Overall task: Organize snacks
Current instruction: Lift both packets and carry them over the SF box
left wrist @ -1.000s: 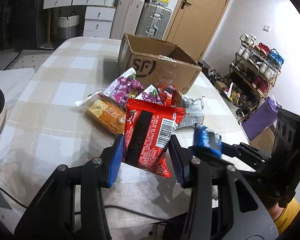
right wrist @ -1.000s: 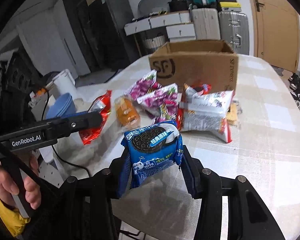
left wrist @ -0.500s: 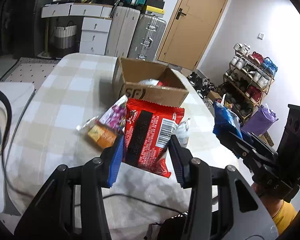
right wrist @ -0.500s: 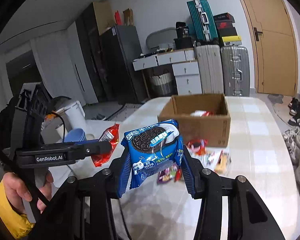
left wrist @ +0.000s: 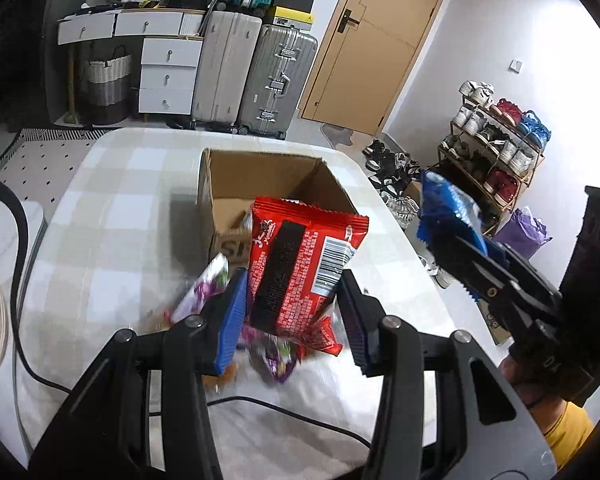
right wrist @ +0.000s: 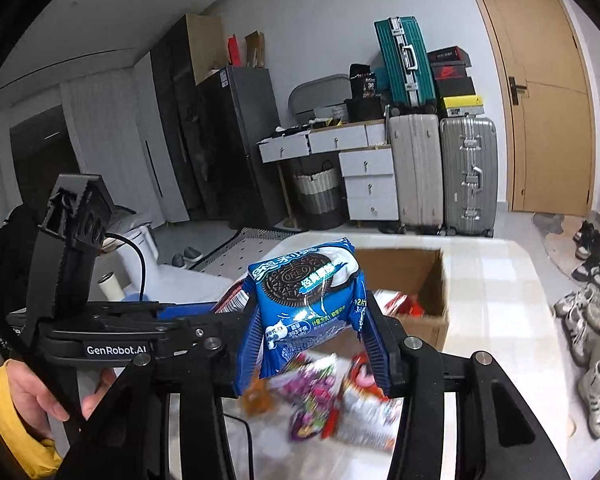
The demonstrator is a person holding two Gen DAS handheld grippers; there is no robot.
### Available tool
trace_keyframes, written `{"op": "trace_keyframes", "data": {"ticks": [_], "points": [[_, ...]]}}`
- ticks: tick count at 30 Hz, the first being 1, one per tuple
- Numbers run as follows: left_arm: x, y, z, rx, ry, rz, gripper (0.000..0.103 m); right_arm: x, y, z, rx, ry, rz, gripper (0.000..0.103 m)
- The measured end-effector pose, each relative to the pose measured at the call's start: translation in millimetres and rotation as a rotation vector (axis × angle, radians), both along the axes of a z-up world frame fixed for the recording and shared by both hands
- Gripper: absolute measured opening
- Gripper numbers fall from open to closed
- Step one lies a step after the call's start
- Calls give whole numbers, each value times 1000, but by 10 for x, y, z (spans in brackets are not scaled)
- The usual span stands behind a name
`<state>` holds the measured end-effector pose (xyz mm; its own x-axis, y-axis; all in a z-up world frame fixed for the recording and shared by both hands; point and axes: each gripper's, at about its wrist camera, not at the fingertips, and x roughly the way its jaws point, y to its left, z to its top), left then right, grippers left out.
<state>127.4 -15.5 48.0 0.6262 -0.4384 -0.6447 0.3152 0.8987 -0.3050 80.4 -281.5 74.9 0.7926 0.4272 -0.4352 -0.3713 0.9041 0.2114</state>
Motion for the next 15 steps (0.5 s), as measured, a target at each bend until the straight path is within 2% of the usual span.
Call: {"op": "trace_keyframes", "data": {"ticks": [7, 11, 15], "points": [[648, -177, 112, 37, 14, 4, 42, 548, -96, 143, -32, -29, -41, 47], [1100, -352, 60, 80, 40, -3, 42, 970, -146, 72, -46, 7, -56, 47], [1534, -484, -67, 117, 66, -1, 42, 1444, -146, -149, -110, 68, -56, 47]]}}
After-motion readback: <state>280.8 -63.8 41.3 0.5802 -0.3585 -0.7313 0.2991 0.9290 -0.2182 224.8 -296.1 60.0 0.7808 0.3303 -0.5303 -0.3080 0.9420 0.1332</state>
